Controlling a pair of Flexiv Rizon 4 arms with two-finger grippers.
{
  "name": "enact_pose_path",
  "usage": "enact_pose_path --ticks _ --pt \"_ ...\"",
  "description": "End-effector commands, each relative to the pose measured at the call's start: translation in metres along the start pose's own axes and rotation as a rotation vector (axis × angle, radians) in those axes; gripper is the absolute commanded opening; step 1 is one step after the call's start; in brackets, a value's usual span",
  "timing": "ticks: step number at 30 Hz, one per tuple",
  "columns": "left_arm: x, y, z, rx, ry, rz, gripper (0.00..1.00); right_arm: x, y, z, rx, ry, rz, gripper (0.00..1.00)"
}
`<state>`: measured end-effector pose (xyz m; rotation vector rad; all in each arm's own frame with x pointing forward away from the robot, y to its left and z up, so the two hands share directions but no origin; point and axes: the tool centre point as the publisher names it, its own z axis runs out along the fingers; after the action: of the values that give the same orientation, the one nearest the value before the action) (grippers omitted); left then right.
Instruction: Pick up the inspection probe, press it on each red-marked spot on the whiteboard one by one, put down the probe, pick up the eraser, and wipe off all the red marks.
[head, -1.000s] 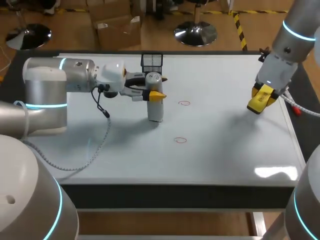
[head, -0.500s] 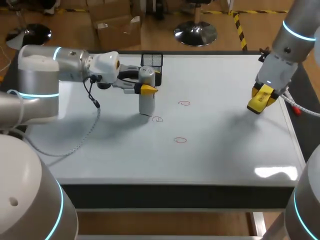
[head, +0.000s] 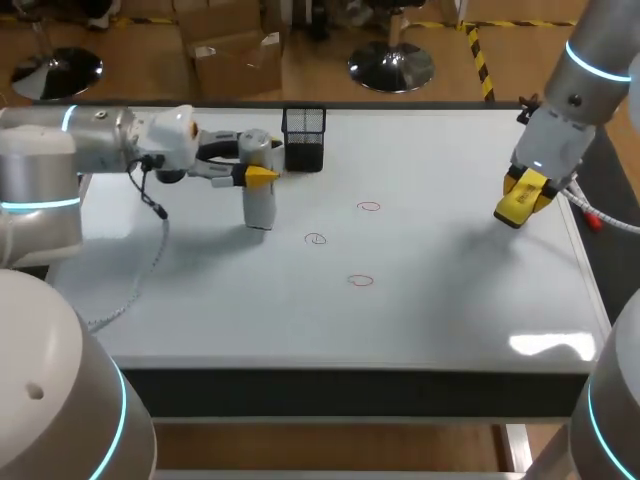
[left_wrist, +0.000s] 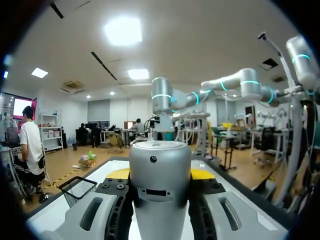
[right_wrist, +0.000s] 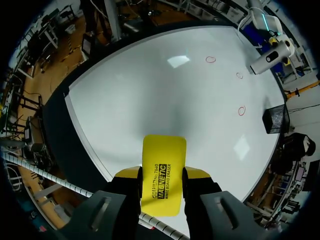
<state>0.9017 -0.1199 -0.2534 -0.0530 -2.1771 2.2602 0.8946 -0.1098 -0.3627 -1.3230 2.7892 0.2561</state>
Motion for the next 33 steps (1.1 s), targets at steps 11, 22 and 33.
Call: enact_pose_path --ticks 11,22,33 --pt "0.047 -0.012 -0.043 0.006 -0.258 -0.001 0.0 0.0 0.0 -0.001 0.002 0.004 -0.001 0.0" --pt "0.078 -0.011 -0.079 0.011 -0.339 0.002 0.0 0.0 0.0 -0.001 0.002 0.004 -0.001 0.0" --pt "0.103 -0.011 -0.113 0.005 -0.418 0.009 0.0 0.0 0.0 -0.001 0.002 0.004 -0.001 0.0"
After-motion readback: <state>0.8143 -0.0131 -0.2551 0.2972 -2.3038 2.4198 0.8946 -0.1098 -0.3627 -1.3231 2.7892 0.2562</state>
